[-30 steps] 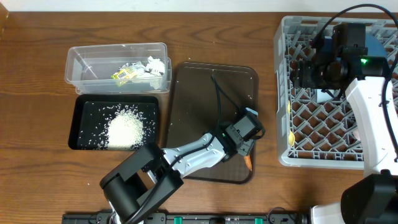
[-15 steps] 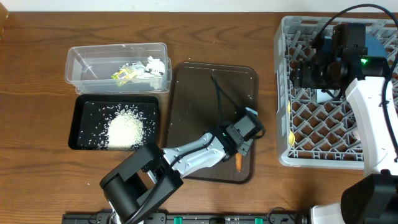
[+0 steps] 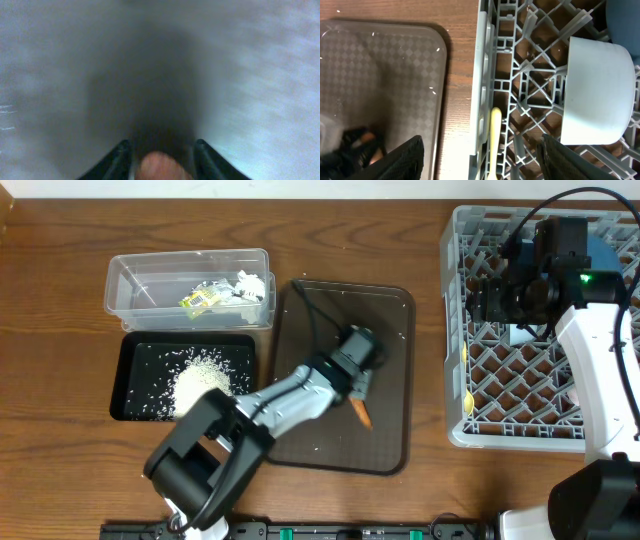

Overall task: Sort waste into correct bins and load items into the dishwasher rack
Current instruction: 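Grasp the carrot with the left gripper and lift it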

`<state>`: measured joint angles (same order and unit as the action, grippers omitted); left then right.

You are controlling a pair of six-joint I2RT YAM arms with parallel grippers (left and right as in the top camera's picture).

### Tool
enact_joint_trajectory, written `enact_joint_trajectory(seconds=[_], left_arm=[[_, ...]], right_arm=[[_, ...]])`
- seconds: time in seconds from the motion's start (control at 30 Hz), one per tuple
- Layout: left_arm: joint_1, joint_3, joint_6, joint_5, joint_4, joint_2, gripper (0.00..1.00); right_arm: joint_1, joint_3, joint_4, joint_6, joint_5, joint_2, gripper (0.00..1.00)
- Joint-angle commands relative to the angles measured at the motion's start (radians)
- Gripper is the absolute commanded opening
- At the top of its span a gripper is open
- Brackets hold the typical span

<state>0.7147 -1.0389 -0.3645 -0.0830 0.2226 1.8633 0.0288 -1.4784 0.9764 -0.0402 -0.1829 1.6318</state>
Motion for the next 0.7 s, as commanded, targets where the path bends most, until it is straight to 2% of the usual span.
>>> enact_joint_trajectory(seconds=[0.0, 0.13, 0.23, 0.33, 0.67], left_arm=[[-0.050, -0.008, 0.004, -0.031, 0.008, -0.016, 0.47], [-0.093, -0.008, 0.003, -0.004, 0.011, -0.016, 0.50], [-0.099, -0.008, -0.008, 0.148, 0.012, -0.016, 0.56], [-0.098, -0.008, -0.008, 0.230, 0.012, -0.016, 0.56], [-0.099, -0.008, -0.007, 0.222, 0.016, -0.037, 0.56]], right_arm=[[0.006, -0.024, 0.003, 0.012, 0.003, -0.023, 0.72], [0.006, -0.024, 0.003, 0.012, 0.003, -0.023, 0.72], [0.006, -0.024, 0.003, 0.012, 0.003, -0.023, 0.72], [0.006, -0.024, 0.003, 0.012, 0.003, -0.023, 0.72], [0.005, -0.024, 0.005, 0.013, 0.003, -0.023, 0.72]])
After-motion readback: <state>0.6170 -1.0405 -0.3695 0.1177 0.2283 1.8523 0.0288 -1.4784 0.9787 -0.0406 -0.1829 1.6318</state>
